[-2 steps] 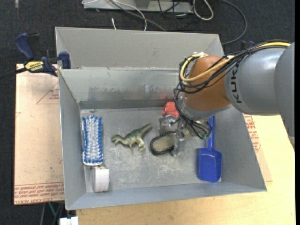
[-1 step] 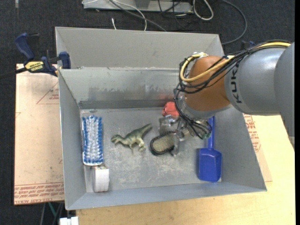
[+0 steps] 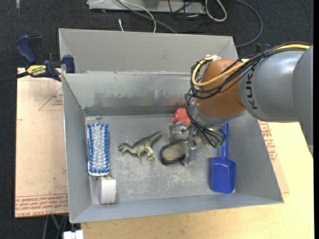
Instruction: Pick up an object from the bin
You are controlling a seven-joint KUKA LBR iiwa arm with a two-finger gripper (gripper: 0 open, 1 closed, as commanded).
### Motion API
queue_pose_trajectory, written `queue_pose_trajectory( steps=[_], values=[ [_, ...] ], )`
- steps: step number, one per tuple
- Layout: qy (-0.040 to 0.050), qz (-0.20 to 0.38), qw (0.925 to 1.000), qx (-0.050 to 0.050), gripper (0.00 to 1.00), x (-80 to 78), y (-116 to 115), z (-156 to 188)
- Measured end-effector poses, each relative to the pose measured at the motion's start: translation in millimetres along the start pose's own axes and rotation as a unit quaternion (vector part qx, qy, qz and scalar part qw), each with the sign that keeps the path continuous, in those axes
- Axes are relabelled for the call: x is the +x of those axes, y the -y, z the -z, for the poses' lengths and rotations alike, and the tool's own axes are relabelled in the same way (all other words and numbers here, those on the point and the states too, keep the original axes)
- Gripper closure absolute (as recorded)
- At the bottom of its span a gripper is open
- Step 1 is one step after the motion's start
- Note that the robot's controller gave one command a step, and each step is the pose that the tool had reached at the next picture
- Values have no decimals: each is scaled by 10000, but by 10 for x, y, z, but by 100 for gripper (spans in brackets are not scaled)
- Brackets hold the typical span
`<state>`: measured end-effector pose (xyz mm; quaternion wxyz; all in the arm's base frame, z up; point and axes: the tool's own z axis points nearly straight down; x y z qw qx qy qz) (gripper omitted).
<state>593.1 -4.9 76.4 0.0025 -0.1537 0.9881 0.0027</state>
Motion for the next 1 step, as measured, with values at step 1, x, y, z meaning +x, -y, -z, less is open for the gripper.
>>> queue_pose_trajectory(
  steps=[1],
  values=[
    [-34, 0, 10000, -12, 100, 17, -10, 183]
  ],
)
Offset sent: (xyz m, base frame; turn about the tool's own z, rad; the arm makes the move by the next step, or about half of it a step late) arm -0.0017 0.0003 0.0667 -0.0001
